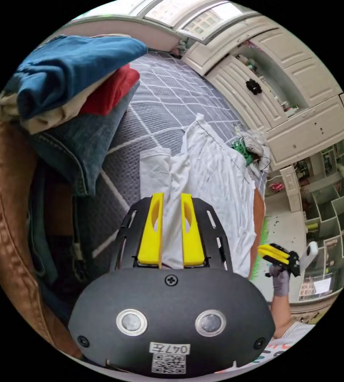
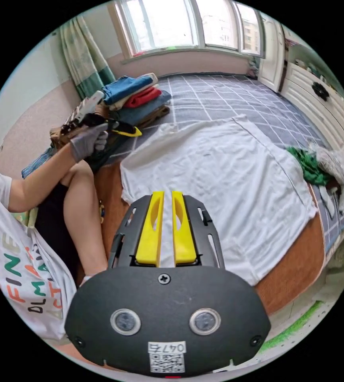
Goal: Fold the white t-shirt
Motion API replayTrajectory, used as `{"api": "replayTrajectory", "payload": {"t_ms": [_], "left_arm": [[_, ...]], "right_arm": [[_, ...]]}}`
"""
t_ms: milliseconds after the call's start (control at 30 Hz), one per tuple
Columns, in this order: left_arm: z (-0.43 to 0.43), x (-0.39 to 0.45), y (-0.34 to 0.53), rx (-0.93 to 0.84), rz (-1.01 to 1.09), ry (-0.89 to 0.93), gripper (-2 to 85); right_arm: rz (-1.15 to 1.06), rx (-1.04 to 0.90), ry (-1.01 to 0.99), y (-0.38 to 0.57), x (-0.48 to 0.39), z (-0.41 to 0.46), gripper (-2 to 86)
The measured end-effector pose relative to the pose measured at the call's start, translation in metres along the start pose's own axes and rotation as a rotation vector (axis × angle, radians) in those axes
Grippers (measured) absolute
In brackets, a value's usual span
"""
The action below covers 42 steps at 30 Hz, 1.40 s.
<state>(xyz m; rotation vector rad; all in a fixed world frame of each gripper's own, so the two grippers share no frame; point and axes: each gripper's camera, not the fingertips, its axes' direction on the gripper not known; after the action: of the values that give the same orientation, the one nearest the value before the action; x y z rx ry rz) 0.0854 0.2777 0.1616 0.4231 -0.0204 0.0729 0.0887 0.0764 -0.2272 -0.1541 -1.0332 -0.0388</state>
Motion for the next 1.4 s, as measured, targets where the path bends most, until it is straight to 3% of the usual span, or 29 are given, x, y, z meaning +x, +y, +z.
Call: {"api": "replayTrajectory", "payload": {"t_ms": [267,500,600,733,800,933,1100,1233,1400], "left_arm": [[0.054,-0.058,-0.013,-0.089,-0.066,0.006,6.9],[0.048,-0.100,-0.009,-0.027,-0.128,0.123,-0.8],[0.041,-0.101,-0.010,0.002,-0.099,0.099,-0.9],[0.019,-0.099,-0.002,0.099,-0.089,0.048,-1.0],[0.002,-0.098,0.007,0.177,-0.092,0.020,-1.0],[-0.013,-0.087,0.008,0.202,0.008,0.057,-1.0],[0.028,-0.041,-0.020,-0.124,0.335,0.133,-1.0],[0.087,-0.007,-0.026,-0.413,0.520,-0.008,-1.0],[0.114,0.008,-0.033,-0.476,0.583,0.052,-1.0]], "right_arm": [[-0.211,-0.053,-0.035,-0.214,-0.006,0.080,1.8],[-0.183,-0.380,0.000,-0.340,0.002,0.241,6.6],[-0.167,-0.506,-0.008,-0.355,0.002,0.283,2.8],[-0.282,-0.257,-0.188,-0.379,-0.028,0.241,0.6],[-0.459,-0.094,-0.220,-0.378,-0.055,0.194,0.3],[-0.504,0.018,-0.057,-0.338,-0.054,0.152,0.4],[-0.238,0.037,-0.017,-0.208,0.001,0.131,1.8],[-0.058,-0.121,-0.012,-0.131,0.027,0.157,7.9],[0.153,0.018,-0.104,-0.113,0.068,0.135,7.1]]}}
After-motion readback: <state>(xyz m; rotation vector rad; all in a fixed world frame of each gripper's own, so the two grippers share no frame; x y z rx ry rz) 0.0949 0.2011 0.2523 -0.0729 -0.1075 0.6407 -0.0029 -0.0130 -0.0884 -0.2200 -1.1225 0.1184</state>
